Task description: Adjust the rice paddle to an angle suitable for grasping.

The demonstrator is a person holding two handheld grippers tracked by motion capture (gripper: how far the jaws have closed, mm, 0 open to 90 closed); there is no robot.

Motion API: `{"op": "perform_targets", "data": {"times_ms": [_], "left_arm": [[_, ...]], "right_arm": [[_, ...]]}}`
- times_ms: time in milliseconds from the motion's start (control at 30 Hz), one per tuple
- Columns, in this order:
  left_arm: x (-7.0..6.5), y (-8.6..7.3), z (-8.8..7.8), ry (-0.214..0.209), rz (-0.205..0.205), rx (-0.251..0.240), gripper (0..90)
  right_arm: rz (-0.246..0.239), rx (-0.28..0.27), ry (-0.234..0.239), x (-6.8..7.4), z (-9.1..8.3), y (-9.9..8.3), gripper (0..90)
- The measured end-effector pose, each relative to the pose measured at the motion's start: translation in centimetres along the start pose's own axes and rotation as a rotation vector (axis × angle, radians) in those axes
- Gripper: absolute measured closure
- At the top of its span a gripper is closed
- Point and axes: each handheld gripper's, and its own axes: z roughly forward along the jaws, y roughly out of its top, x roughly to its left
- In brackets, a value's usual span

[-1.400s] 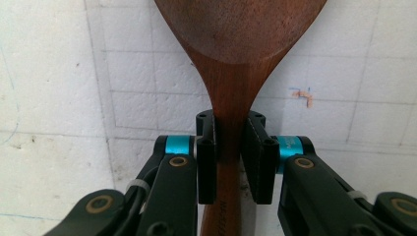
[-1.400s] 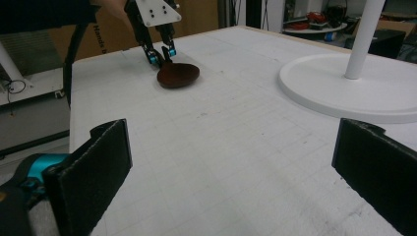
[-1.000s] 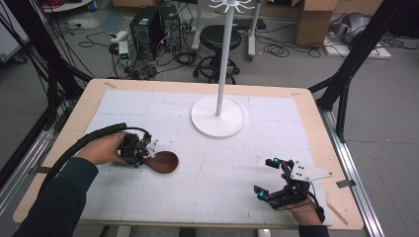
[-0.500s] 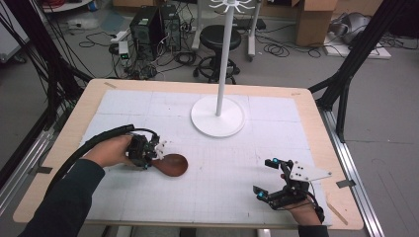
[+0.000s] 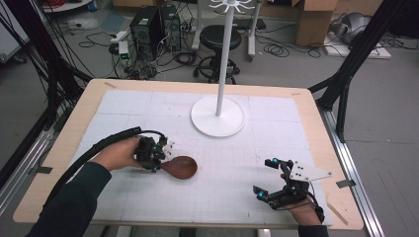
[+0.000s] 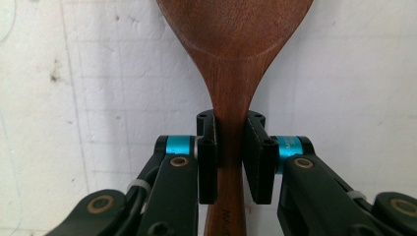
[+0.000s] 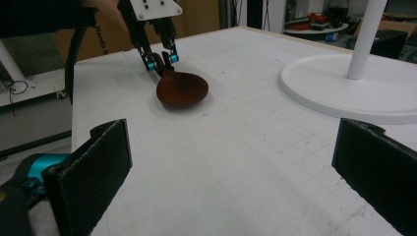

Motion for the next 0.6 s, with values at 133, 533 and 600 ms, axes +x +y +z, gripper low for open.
{"op": "perform_targets", "data": {"times_ms": [133,533,600], "left_arm": [[-0.4,0.6,-0.4,0.009,0.004,0.007,77.9],[-1.6,3.9,-1.2,0.014,0.035,-0.024,77.9],[-1.6,4.6,-1.1,0.008,0.042,-0.022,77.9]], "right_arm": [[-0.003,-0.001,-0.001,0.0,0.0,0.0,0.5],[-0.005,-0.006,0.001,0.1,-0.2,0.1,0.5],[-0.007,-0.012,0.0,0.1,-0.3,0.1,0.5]]}}
